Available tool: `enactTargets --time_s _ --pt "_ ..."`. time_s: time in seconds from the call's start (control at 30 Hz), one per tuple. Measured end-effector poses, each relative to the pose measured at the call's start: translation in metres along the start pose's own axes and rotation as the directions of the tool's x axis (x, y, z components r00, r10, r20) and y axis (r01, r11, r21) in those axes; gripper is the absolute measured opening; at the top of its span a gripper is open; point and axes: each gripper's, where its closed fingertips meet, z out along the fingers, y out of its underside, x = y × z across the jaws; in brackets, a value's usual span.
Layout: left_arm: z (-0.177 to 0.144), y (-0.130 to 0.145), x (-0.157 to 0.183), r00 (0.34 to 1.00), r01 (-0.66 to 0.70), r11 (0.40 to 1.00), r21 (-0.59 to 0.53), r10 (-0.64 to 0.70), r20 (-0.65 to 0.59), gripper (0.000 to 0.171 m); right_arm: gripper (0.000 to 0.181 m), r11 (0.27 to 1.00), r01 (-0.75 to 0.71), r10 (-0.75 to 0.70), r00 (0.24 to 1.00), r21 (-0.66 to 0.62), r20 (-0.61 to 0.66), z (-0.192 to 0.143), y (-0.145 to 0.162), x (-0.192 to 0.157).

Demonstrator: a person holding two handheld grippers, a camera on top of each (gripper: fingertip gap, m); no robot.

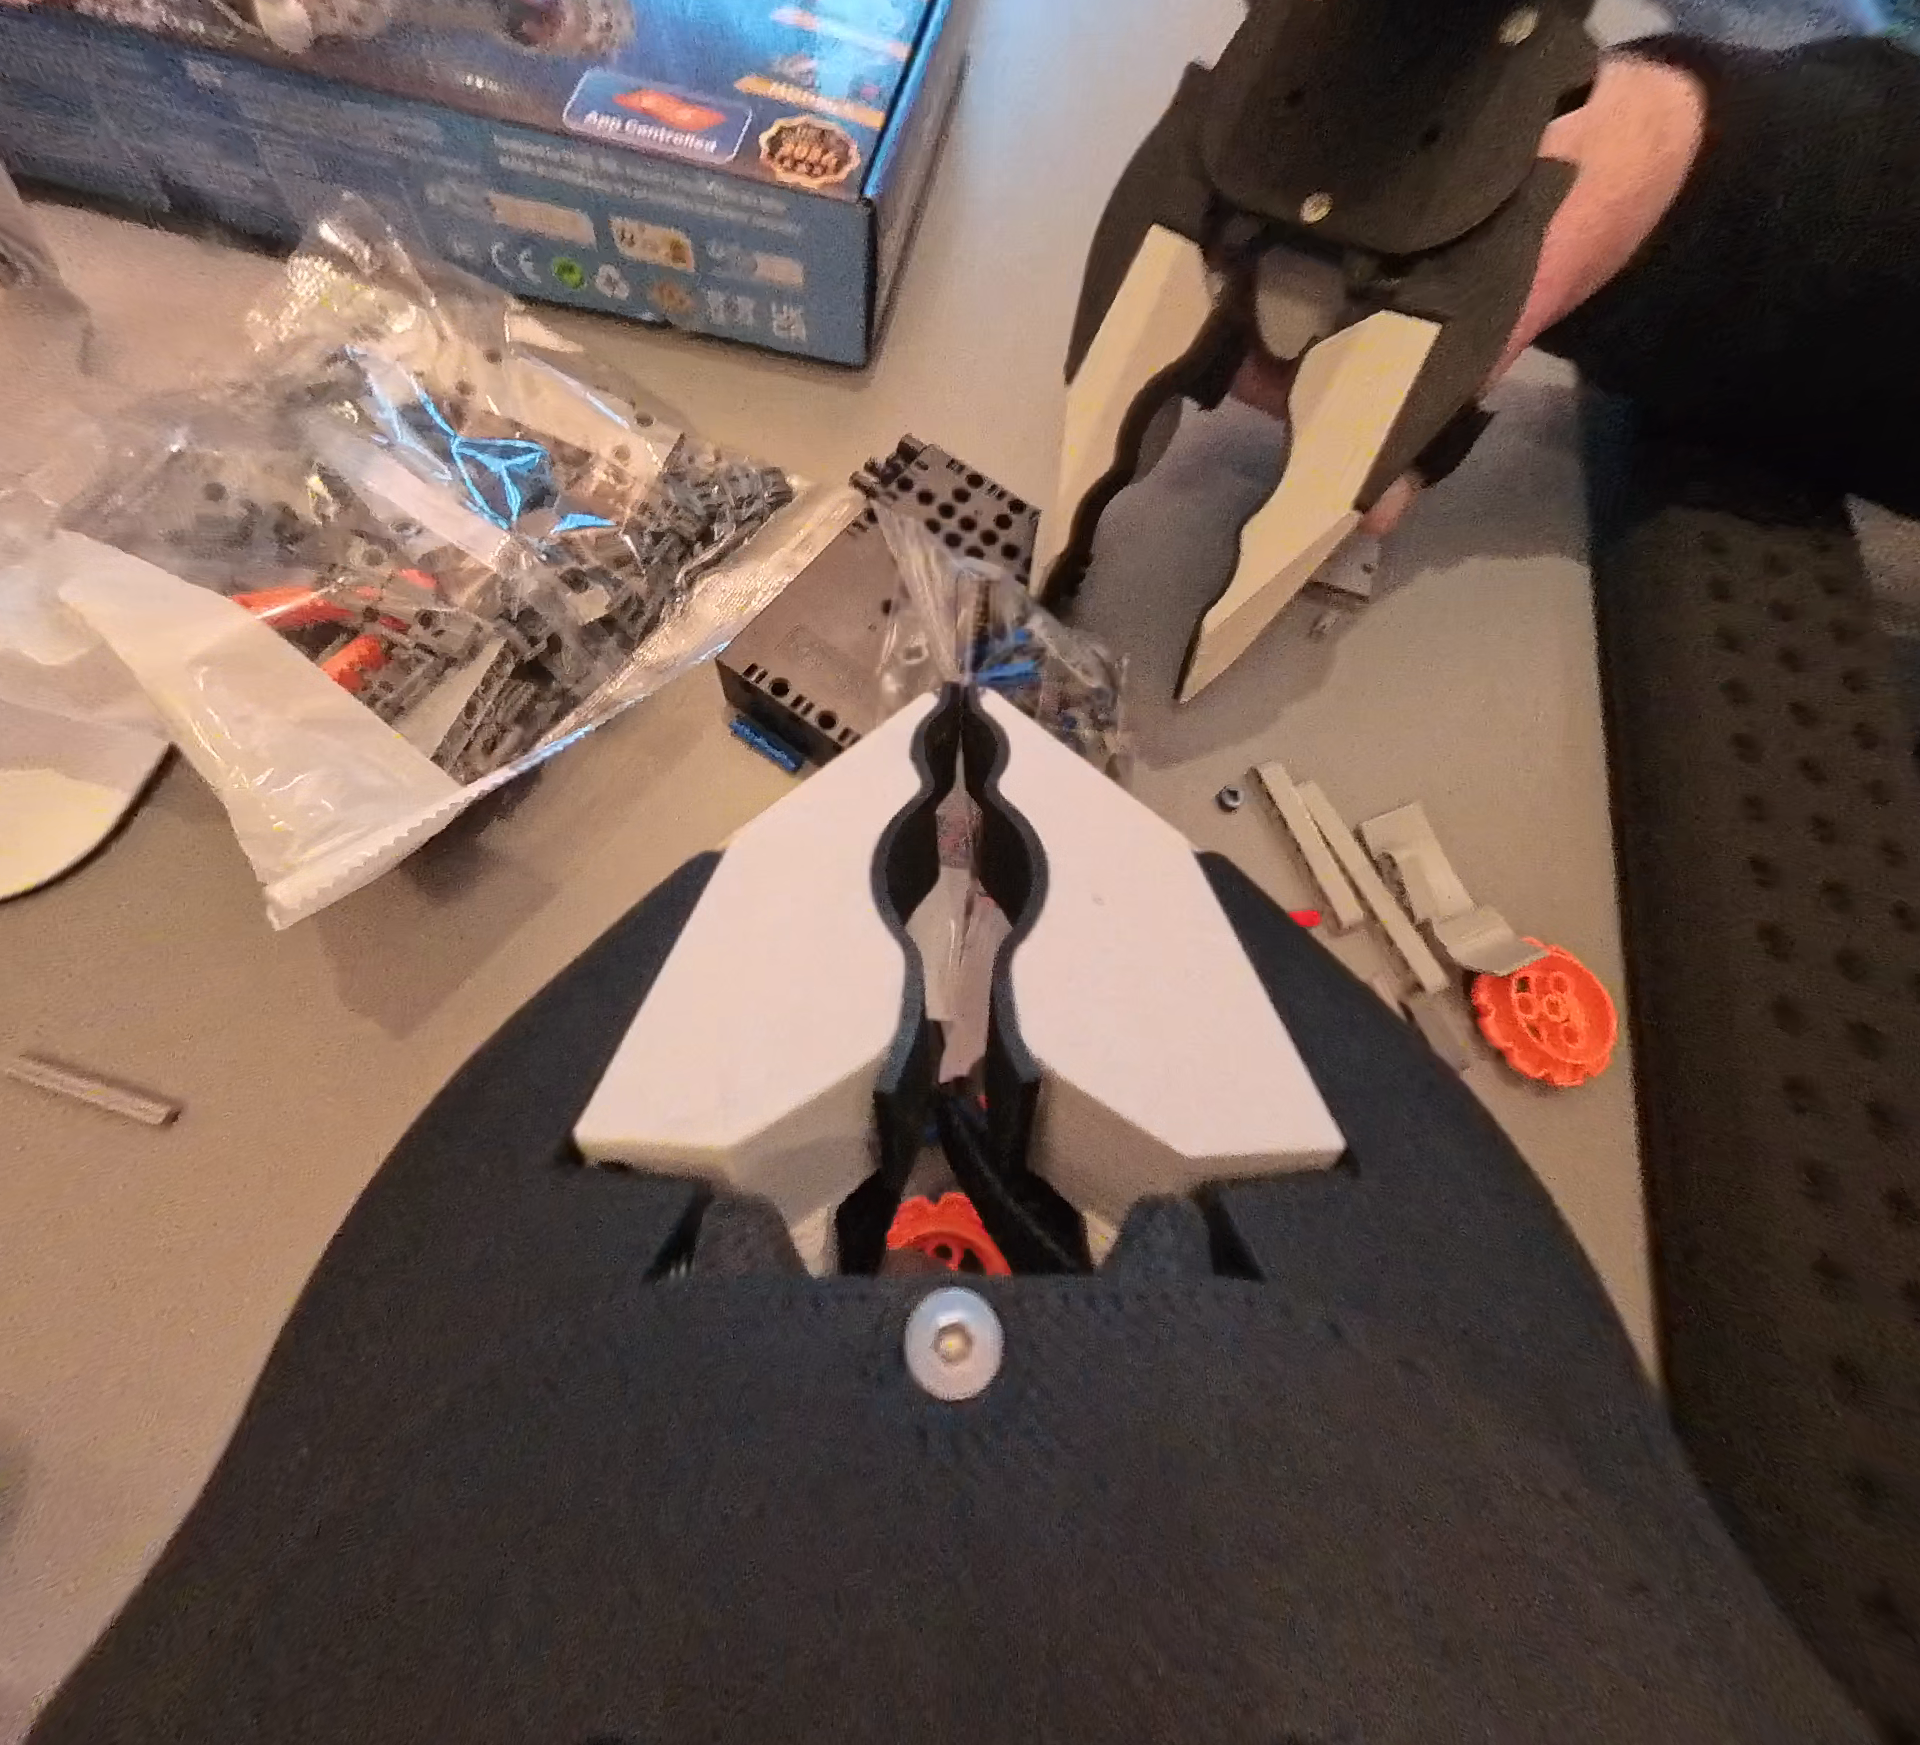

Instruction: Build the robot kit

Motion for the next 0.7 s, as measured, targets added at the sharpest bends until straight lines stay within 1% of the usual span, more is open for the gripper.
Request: enactTargets --time_s 0.03,0.1,0.2,0.27,0.33,0.4,0.47,0.53,0.6,0.7 --pt "-0.004 -0.003 0.002 1.0 0.014 1.0 0.026 -0.014 -0.003 0.0 0.048 1.0 -0.002 0.001 1.0 0.012 0.013 0.0 -0.003 -0.002" --pt "-0.01 -0.009 0.006 0.999 0.044 0.996 0.071 -0.042 -0.021 0.0 0.047 0.998 -0.038 0.032 0.995 0.056 0.089 0.001 -0.011 -0.013" --pt "-0.014 -0.016 0.016 0.995 0.075 0.989 0.129 -0.066 -0.072 0.0 0.039 0.998 -0.038 0.033 0.996 0.057 0.087 0.004 -0.013 -0.013" --pt "-0.014 -0.017 0.02 0.992 0.091 0.985 0.144 -0.077 -0.098 0.0 0.019 0.994 -0.049 0.038 0.992 0.097 0.117 0.002 -0.019 -0.017" --pt "-0.016 -0.02 0.021 0.987 0.125 0.976 0.177 -0.105 -0.122 0.0 0.013 0.99 -0.063 0.046 0.99 0.129 0.13 -0.002 -0.024 -0.017" --pt "-0.018 -0.021 0.021 0.983 0.152 0.969 0.194 -0.127 -0.136 0.0 0.001 0.987 -0.074 0.05 0.985 0.144 0.164 -0.008 -0.028 -0.02" --pt "-0.019 -0.017 0.018 0.978 0.177 0.967 0.185 -0.152 -0.142 0.0 0.0 0.99 -0.07 0.048 0.984 0.122 0.172 -0.01 -0.027 -0.021" --pt "-0.018 -0.011 0.019 0.976 0.183 0.968 0.169 -0.159 -0.147 0.0 0.0 0.996 -0.056 0.044 0.986 0.069 0.162 -0.012 -0.023 -0.022" --pt "-0.016 -0.006 0.017 0.973 0.205 0.965 0.164 -0.183 -0.14 0.0 0.0 0.998 -0.061 0.055 0.98 0.026 0.189 -0.014 -0.023 -0.026" --pt "-0.016 0.001 0.016 0.966 0.23 0.961 0.156 -0.207 -0.152 0.0 0.0 0.998 -0.032 0.041 0.985 -0.056 0.168 -0.016 -0.02 -0.025"
